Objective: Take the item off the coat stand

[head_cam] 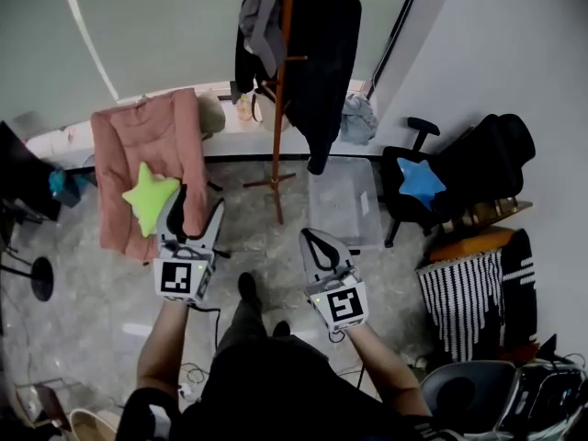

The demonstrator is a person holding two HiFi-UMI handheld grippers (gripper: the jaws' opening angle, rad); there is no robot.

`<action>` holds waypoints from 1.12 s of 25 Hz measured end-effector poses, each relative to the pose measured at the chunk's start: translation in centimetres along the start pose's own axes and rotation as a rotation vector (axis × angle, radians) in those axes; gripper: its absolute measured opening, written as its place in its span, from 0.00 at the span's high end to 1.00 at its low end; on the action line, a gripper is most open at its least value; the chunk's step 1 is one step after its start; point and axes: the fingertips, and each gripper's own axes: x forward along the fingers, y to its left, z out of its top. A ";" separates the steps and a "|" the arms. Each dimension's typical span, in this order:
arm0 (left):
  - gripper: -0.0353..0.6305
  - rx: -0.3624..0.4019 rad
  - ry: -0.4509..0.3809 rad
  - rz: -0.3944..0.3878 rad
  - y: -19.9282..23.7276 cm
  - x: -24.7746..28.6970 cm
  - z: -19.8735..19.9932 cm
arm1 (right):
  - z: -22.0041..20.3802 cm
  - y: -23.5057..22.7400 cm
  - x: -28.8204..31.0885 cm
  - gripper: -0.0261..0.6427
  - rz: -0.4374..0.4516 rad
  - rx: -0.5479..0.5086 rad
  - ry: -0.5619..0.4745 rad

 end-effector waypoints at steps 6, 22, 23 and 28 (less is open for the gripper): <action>0.49 0.014 -0.045 -0.090 3.8 10.1 -0.1 | 0.9 -3.9 7.0 0.94 -0.077 0.003 -0.019; 0.49 0.089 -0.044 -0.177 7.6 31.6 0.5 | 0.7 -11.8 19.0 0.94 -0.116 0.003 0.017; 0.49 0.091 -0.044 -0.169 7.7 32.6 0.6 | 0.8 -12.4 19.4 0.94 -0.107 0.005 0.017; 0.49 0.106 -0.042 -0.126 8.2 37.1 1.6 | 0.9 -14.2 20.7 0.94 -0.068 -0.011 0.023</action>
